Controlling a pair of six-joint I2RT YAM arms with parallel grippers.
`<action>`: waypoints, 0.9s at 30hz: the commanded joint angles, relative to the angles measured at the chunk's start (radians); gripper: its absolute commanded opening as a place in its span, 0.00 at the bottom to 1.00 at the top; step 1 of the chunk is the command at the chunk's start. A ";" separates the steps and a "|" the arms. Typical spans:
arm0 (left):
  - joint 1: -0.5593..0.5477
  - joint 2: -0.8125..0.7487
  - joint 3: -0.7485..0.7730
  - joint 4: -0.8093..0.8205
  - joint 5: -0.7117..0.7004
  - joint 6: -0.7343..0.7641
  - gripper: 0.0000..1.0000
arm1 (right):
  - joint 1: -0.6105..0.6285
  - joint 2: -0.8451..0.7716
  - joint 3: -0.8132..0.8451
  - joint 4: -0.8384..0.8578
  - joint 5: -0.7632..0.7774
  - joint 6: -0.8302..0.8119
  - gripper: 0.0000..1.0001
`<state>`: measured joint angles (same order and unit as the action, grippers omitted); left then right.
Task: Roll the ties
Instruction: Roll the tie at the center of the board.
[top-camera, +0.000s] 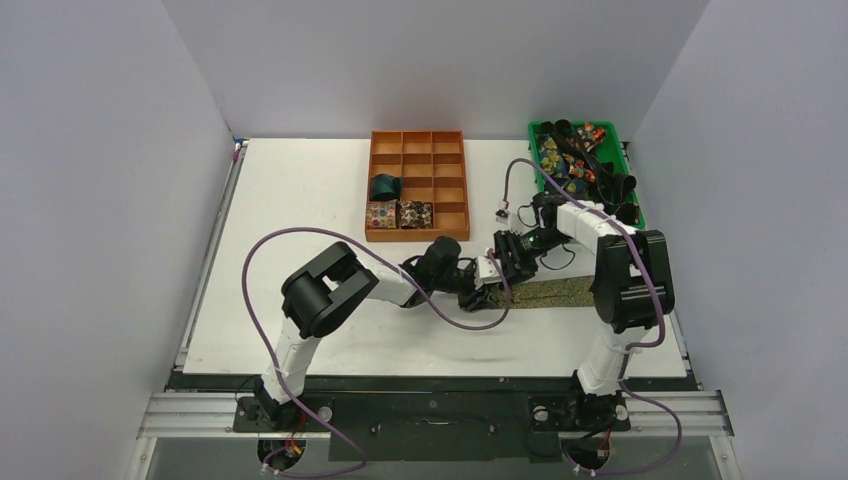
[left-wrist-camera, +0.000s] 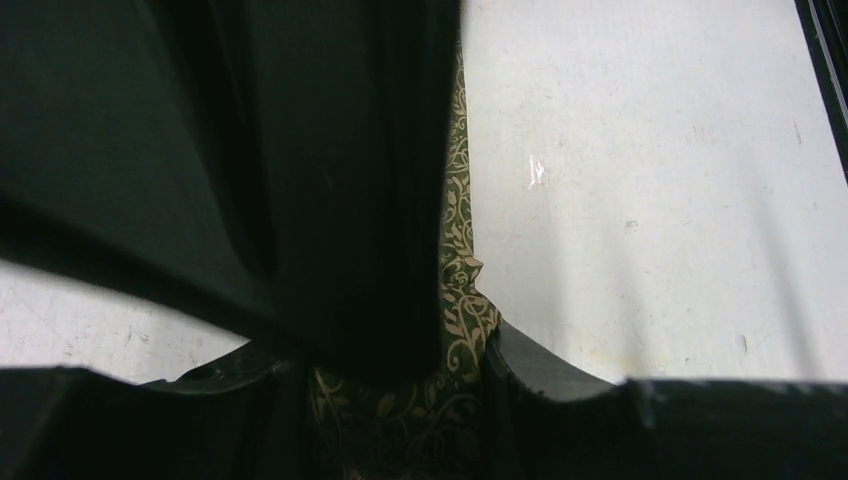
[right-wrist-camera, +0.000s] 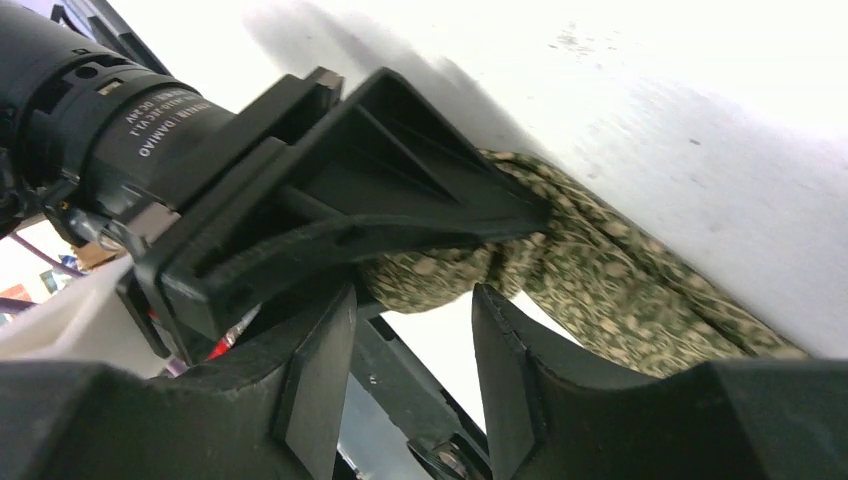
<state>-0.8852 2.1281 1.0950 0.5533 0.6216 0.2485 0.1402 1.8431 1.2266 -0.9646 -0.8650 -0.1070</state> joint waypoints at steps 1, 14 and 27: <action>0.002 0.048 -0.013 -0.277 -0.091 0.032 0.18 | 0.044 -0.014 -0.021 0.032 -0.088 0.020 0.44; 0.008 0.023 -0.009 -0.281 -0.091 0.011 0.32 | 0.015 0.087 -0.043 0.091 0.270 0.013 0.00; 0.018 -0.091 0.033 -0.119 -0.041 -0.110 0.70 | 0.010 0.107 -0.053 0.113 0.475 -0.026 0.00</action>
<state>-0.8845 2.0998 1.1248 0.4568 0.6067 0.1894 0.1516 1.9007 1.2003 -0.9413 -0.7246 -0.0677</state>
